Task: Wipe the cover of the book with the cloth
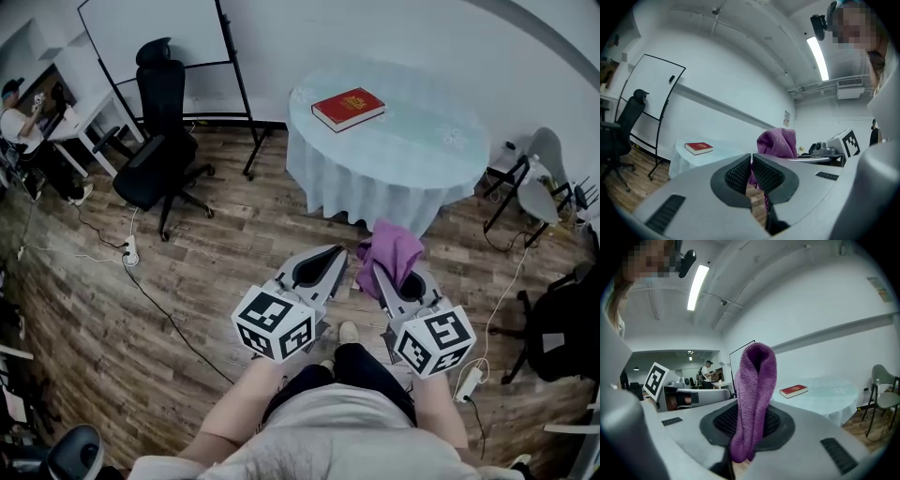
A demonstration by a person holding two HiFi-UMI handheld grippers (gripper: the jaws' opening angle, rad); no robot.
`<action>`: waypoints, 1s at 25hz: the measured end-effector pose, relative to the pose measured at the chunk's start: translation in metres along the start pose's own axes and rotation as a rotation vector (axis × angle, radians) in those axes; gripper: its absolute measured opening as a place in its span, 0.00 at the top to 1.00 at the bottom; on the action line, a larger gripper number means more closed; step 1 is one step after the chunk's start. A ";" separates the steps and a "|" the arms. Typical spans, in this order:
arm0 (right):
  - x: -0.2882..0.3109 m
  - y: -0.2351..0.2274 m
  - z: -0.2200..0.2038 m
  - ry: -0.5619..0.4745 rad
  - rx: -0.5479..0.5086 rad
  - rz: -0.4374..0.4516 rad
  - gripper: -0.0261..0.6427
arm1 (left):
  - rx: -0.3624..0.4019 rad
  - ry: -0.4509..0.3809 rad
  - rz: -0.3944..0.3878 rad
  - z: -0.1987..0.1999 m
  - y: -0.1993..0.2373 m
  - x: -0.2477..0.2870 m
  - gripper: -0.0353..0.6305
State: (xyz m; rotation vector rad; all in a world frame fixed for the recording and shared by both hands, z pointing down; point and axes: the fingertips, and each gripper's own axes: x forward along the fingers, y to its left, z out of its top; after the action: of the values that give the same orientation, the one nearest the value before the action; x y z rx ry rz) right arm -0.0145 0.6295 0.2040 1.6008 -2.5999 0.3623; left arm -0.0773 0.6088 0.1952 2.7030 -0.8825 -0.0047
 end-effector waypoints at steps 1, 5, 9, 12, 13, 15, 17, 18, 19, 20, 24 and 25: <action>0.005 -0.004 0.000 0.003 -0.010 -0.005 0.85 | -0.002 -0.001 0.004 0.001 0.005 0.003 0.90; 0.030 -0.018 0.004 0.015 -0.035 0.009 0.85 | -0.011 -0.006 0.024 0.003 0.026 0.021 0.90; 0.063 -0.040 0.014 0.011 -0.050 0.040 0.85 | -0.013 -0.003 0.046 0.009 0.052 0.052 0.90; 0.093 -0.063 0.023 0.011 -0.050 0.057 0.85 | -0.015 0.000 0.062 0.017 0.076 0.078 0.90; 0.103 -0.071 0.027 0.013 -0.049 0.062 0.85 | -0.019 0.002 0.068 0.021 0.084 0.087 0.90; 0.122 -0.086 0.034 0.016 -0.047 0.074 0.85 | -0.027 0.004 0.078 0.028 0.100 0.106 0.90; 0.139 -0.101 0.041 0.020 -0.052 0.089 0.85 | -0.025 0.001 0.089 0.035 0.113 0.125 0.90; 0.148 -0.109 0.043 0.022 -0.056 0.096 0.85 | -0.024 0.001 0.092 0.038 0.120 0.135 0.90; 0.157 -0.116 0.046 0.023 -0.057 0.102 0.85 | -0.024 0.001 0.092 0.041 0.126 0.145 0.90; 0.165 -0.124 0.048 0.024 -0.056 0.107 0.85 | -0.025 0.003 0.091 0.042 0.132 0.155 0.90; 0.195 -0.153 0.057 0.023 -0.069 0.126 0.85 | -0.034 0.009 0.091 0.047 0.155 0.194 0.90; 0.201 -0.160 0.059 0.026 -0.071 0.129 0.85 | -0.040 0.010 0.091 0.048 0.160 0.203 0.90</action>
State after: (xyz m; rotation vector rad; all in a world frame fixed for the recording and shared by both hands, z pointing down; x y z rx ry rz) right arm 0.0394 0.3711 0.2089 1.4018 -2.6719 0.2926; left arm -0.0096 0.3559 0.2119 2.6215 -0.9911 0.0104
